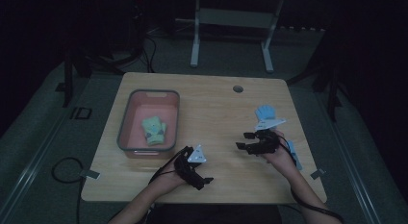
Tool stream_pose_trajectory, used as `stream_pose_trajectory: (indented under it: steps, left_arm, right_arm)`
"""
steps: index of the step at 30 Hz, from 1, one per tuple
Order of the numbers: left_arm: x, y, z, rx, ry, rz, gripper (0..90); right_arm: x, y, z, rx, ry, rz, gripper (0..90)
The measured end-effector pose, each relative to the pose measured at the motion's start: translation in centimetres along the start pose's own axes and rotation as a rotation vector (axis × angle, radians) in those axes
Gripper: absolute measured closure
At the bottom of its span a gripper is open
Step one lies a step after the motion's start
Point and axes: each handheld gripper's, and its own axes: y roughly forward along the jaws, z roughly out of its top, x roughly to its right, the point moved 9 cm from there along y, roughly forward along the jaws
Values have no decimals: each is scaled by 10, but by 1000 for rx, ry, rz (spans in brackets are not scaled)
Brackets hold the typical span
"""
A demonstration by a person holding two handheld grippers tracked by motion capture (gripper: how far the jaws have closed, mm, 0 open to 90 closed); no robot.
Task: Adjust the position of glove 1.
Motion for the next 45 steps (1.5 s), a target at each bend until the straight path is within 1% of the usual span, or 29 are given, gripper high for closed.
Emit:
stream_pose_trajectory:
  steps: [2, 4, 5, 6, 7, 8, 9, 10, 11, 13, 14, 16, 17, 19, 20, 23, 25, 27, 28, 29, 30, 32, 33, 34, 36, 41, 43, 45]
  left_arm:
    - [1, 0, -3, 3, -4, 7, 19]
    - [3, 1, -6, -3, -8, 1, 19]
    - [3, 1, -6, -3, -8, 1, 19]
    - [3, 0, -8, -5, -10, 3, 19]
    - [3, 0, -9, -5, -15, 1, 19]
    - [3, 0, -9, -5, -15, 1, 19]
    - [3, -2, -9, 5, -20, 11, 19]
    - [3, -3, -9, 12, -23, 19, 19]
    - [3, -4, -9, 20, -25, 24, 19]
    - [2, -6, -8, 36, -23, 40, 19]
    - [2, -7, -8, 45, -23, 44, 19]
    - [2, -8, -10, 43, -25, 46, 19]
    - [2, -8, -10, 51, -32, 44, 19]
    - [1, -8, -12, 51, -38, 46, 19]
    - [1, -8, -12, 51, -36, 49, 19]
    - [1, -9, -11, 63, -39, 54, 19]
    - [1, -9, -11, 66, -40, 56, 19]
    - [1, -9, -11, 71, -42, 55, 19]
    - [1, -9, -11, 71, -42, 55, 19]
    - [1, -10, -11, 76, -46, 56, 19]
    - [1, -10, -11, 82, -47, 59, 20]
    - [0, -10, -11, 83, -51, 57, 19]
    - [0, -10, -11, 83, -51, 57, 19]
    - [-1, -10, -12, 79, -52, 58, 19]
    - [-1, -10, -13, 82, -57, 56, 19]
    - [-1, -9, -13, 87, -60, 57, 20]
    - [-2, -9, -13, 80, -60, 62, 19]
    - [-1, -9, -13, 85, -60, 61, 20]
  right_arm:
    - [8, -7, -5, 2, 16, -25, 419]
    - [17, -14, -11, 3, 29, -46, 437]
    - [17, -14, -11, 3, 29, -46, 437]
    - [28, -22, -17, 0, 38, -76, 462]
    - [31, -24, -19, -2, 40, -82, 477]
    - [31, -24, -19, -2, 40, -82, 477]
    - [44, -30, -23, -7, 39, -122, 496]
    - [48, -33, -24, -6, 40, -133, 507]
    - [54, -36, -24, -3, 51, -143, 522]
    - [66, -42, -25, 6, 60, -175, 537]
    - [72, -45, -26, 6, 73, -185, 554]
    - [84, -49, -26, 20, 93, -205, 568]
    - [90, -51, -26, 22, 107, -209, 578]
    - [102, -52, -24, 32, 117, -231, 614]
    - [107, -52, -23, 34, 132, -234, 618]
    - [124, -47, -20, 25, 171, -268, 632]
    - [135, -41, -18, 13, 207, -288, 632]
    - [145, -34, -16, 2, 224, -313, 624]
    - [145, -34, -16, 2, 224, -313, 624]
    - [157, -27, -13, -7, 236, -344, 609]
    - [160, -25, -12, -7, 242, -354, 603]
    - [168, -19, -10, -19, 254, -358, 582]
    - [168, -19, -10, -19, 254, -358, 582]
    - [176, -13, -12, -49, 276, -388, 578]
    - [184, -7, -14, -63, 302, -400, 570]
    - [194, 8, -18, -85, 301, -414, 537]
    - [193, 14, -22, -113, 322, -412, 545]
    - [192, 17, -23, -111, 306, -437, 554]
